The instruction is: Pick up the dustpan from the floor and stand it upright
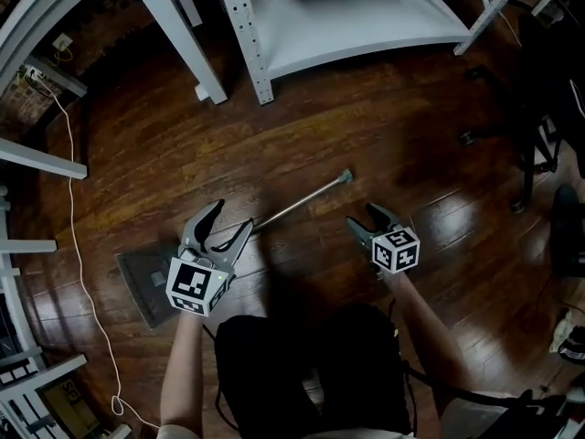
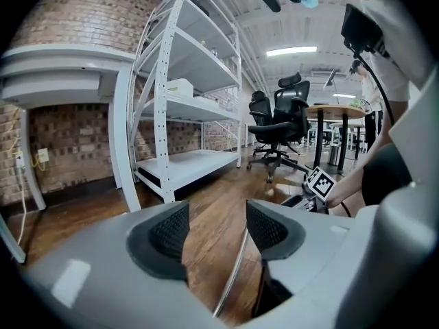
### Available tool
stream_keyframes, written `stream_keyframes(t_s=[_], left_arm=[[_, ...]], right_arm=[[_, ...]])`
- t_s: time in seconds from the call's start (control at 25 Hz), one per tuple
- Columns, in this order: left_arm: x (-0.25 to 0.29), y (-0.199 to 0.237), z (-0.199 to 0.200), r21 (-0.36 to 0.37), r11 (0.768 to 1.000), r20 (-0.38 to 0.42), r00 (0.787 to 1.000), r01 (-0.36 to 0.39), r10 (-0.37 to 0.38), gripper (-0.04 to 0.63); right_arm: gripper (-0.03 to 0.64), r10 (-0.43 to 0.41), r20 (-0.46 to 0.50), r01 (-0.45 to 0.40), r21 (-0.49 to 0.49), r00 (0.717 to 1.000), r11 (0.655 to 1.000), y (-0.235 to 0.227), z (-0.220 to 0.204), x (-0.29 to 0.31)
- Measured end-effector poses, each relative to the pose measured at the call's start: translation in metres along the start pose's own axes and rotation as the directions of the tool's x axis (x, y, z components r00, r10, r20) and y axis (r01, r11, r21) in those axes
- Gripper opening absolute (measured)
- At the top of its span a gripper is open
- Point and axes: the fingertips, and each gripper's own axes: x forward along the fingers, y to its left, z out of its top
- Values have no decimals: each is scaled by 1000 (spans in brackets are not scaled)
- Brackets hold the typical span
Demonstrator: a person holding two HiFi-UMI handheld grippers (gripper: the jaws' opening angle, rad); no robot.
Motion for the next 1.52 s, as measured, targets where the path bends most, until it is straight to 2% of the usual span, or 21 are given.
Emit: stream_keyframes(t_s=[0.2, 0.36, 0.44, 0.56, 0.68, 0.76, 0.92, 1.0, 1.04, 1.12, 1.2, 1.28, 1.4, 1.52], left_arm=[[-9, 0, -13, -21, 1000, -13, 1000, -22, 21, 275], [-15, -3, -24, -2, 999, -52, 998, -32, 32, 275], [-22, -1, -32, 19, 999, -67, 997, -44, 45, 275], [-32, 5, -38, 4, 998, -80, 994, -69, 69, 275], [-40, 14, -43, -3, 995, -82, 992, -97, 97, 275], [-43, 15, -48, -6, 994, -86, 991, -106, 105, 273], [-47, 17, -53, -27, 993, -73, 991, -111, 109, 270], [-48, 18, -55, -39, 993, -64, 992, -112, 110, 268], [-49, 19, -56, -44, 993, -60, 992, -113, 110, 268], [-50, 18, -55, -55, 992, -51, 993, -110, 107, 268], [-50, 17, -51, -73, 992, -40, 995, -98, 96, 265], [-53, 19, -47, -87, 992, -25, 995, -94, 92, 264], [-56, 24, -40, -104, 990, 1, 995, -100, 100, 261], [-58, 25, -31, -106, 989, 18, 995, -98, 101, 259]], right_arm=[[285, 25, 101, -41, 165, 995, 985, -11, -1, 25], [285, 26, 187, -84, 310, 982, 947, -24, 6, 47], [285, 20, 228, -116, 416, 973, 902, -30, 5, 60], [285, -6, 283, -168, 588, 959, 791, -38, 3, 80], [285, -66, 321, -187, 692, 945, 698, -47, 8, 98], [285, -89, 337, -199, 727, 937, 658, -49, 9, 109], [285, -119, 360, -219, 765, 925, 605, -52, 13, 123], [285, -132, 382, -248, 788, 915, 563, -53, 19, 126], [260, -139, 392, -261, 798, 909, 543, -53, 21, 127], [158, -158, 398, -269, 814, 904, 515, -55, 24, 125], [124, -170, 392, -257, 817, 904, 516, -55, 28, 122], [86, -150, 398, -260, 798, 905, 544, -49, 38, 120], [86, -99, 413, -285, 765, 905, 577, -35, 59, 115], [81, -73, 448, -319, 733, 891, 601, -25, 87, 105]])
